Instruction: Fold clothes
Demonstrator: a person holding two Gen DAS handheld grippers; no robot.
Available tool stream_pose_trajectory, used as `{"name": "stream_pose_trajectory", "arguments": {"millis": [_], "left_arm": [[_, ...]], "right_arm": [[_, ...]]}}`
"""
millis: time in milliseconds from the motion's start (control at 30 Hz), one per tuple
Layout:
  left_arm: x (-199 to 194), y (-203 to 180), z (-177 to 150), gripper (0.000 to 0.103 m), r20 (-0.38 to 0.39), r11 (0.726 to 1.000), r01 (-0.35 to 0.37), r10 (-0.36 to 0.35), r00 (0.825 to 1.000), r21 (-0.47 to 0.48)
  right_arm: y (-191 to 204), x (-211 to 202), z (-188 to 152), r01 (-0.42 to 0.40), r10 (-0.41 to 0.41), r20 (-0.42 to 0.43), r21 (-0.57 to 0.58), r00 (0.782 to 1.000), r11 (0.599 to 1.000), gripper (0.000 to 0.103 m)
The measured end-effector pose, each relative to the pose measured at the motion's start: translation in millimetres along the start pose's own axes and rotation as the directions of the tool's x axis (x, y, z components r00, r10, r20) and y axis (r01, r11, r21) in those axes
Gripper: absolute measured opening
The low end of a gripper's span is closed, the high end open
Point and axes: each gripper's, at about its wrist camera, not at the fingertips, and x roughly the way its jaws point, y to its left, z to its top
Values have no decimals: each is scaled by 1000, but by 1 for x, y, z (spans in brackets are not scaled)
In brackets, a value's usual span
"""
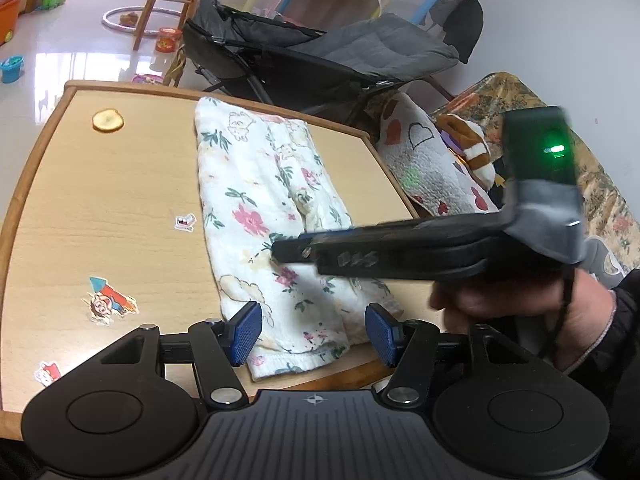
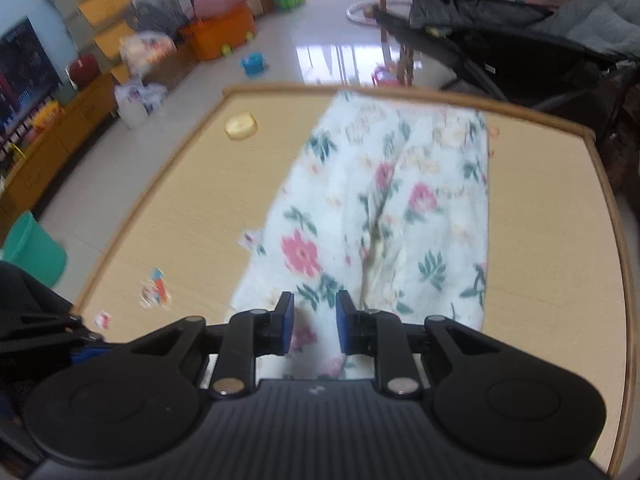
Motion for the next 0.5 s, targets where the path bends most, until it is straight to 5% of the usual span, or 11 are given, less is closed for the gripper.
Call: {"name": "stream_pose_trajectory", "arguments": {"millis": [100,200,500], "left_arm": [[-3,1,4,59,-25,1000,31,-31,999,-2],[-7,0,7,59,-24,999,34,-34,999,37],[-33,1,17,59,89,960,44,-71,994,277]], "right_arm": [[-3,-21,3,-24,24,49,3,999,1000,25],[-8,-42,1,-48,49,62,-26,997,999,39],[-27,-73,-20,-38,47,74,-124,996,992,41]]}}
